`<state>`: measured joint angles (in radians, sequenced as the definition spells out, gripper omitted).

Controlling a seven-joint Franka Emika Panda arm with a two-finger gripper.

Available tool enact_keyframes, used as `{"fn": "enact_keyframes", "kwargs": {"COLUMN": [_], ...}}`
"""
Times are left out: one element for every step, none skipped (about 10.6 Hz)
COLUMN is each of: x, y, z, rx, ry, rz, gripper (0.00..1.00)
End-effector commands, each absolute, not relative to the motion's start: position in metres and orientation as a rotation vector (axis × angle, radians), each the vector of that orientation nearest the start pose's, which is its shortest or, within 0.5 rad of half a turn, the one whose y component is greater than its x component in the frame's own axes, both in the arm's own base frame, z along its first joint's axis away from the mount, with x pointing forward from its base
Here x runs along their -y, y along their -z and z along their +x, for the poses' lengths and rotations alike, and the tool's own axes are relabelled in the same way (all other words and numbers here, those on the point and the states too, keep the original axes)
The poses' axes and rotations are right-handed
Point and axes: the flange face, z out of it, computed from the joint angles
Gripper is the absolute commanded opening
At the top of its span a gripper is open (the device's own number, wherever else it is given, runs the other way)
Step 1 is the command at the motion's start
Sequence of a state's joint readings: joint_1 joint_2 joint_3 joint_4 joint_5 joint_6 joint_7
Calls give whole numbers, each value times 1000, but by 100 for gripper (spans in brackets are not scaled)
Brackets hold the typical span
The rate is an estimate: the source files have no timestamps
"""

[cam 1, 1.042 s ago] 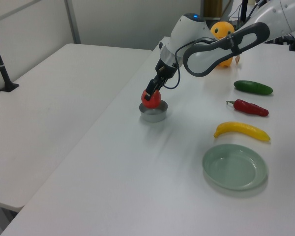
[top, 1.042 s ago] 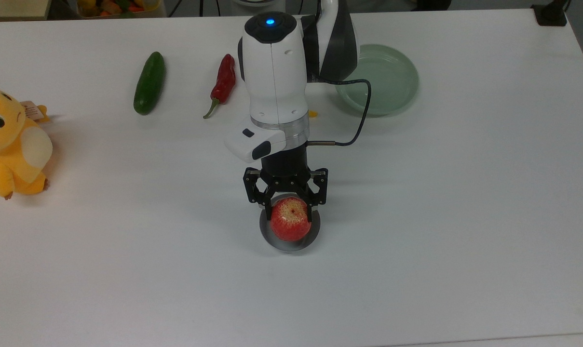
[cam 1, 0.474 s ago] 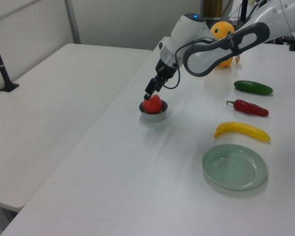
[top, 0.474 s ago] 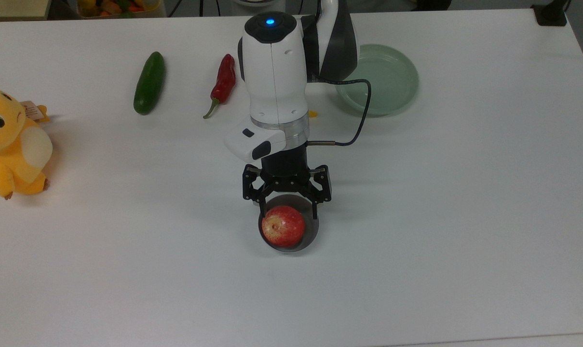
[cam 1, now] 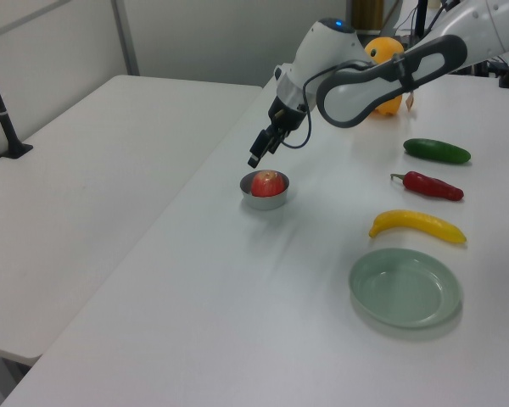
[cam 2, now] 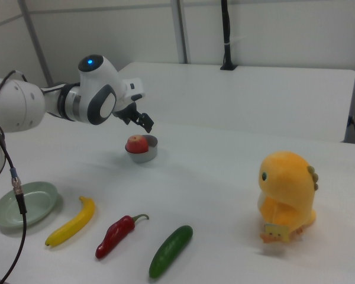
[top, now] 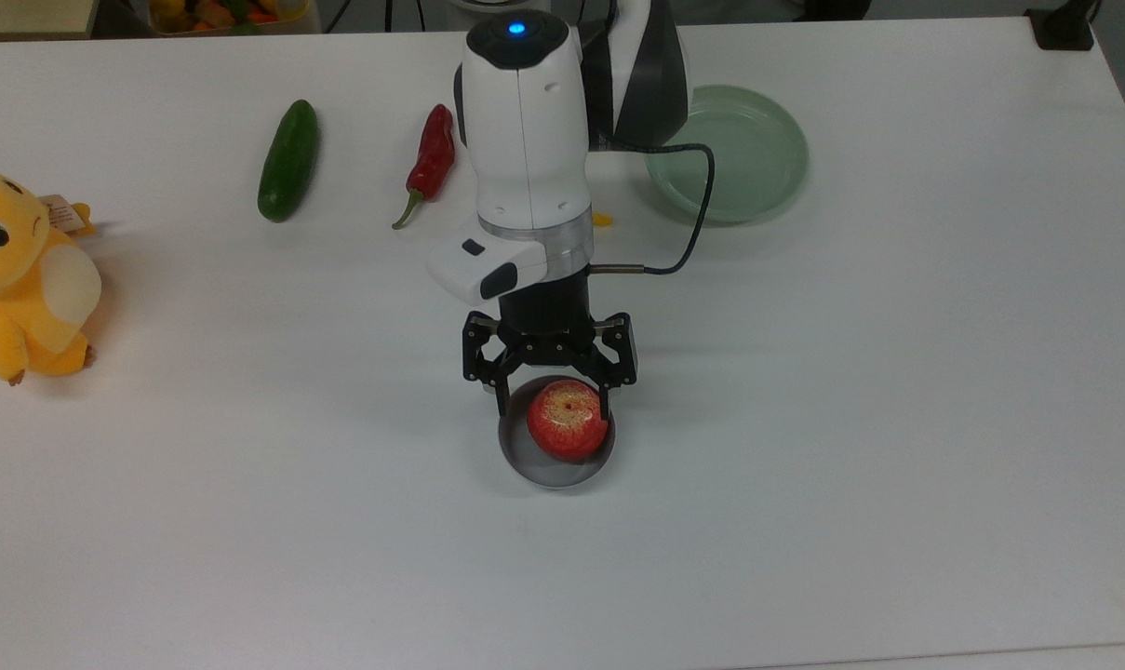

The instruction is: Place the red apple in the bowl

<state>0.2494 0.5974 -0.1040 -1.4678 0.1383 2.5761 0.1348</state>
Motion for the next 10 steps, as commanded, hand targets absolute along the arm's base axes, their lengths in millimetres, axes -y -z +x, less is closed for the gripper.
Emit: {"fn": "enact_keyframes", "kwargs": {"x": [-95, -91, -88, -86, -84, -81, -78, -68, -59, -54], "y": [-458, -478, -500, -515, -528, -542, -553, -561, -572, -579], "z": [722, 713, 698, 682, 666, 651, 637, 626, 616, 606], "rx": [-146, -152, -147, -136, -138, -137, -138, -154, -172, -183], "ry": [651, 608, 510, 401, 288, 204, 131, 66, 28, -19], "rz": [-2939, -2943, -2963, -2992, -3010, -3030, -3056, -3074, -3075, -3076], "gripper": [100, 100, 100, 100, 100, 100, 100, 100, 100, 100]}}
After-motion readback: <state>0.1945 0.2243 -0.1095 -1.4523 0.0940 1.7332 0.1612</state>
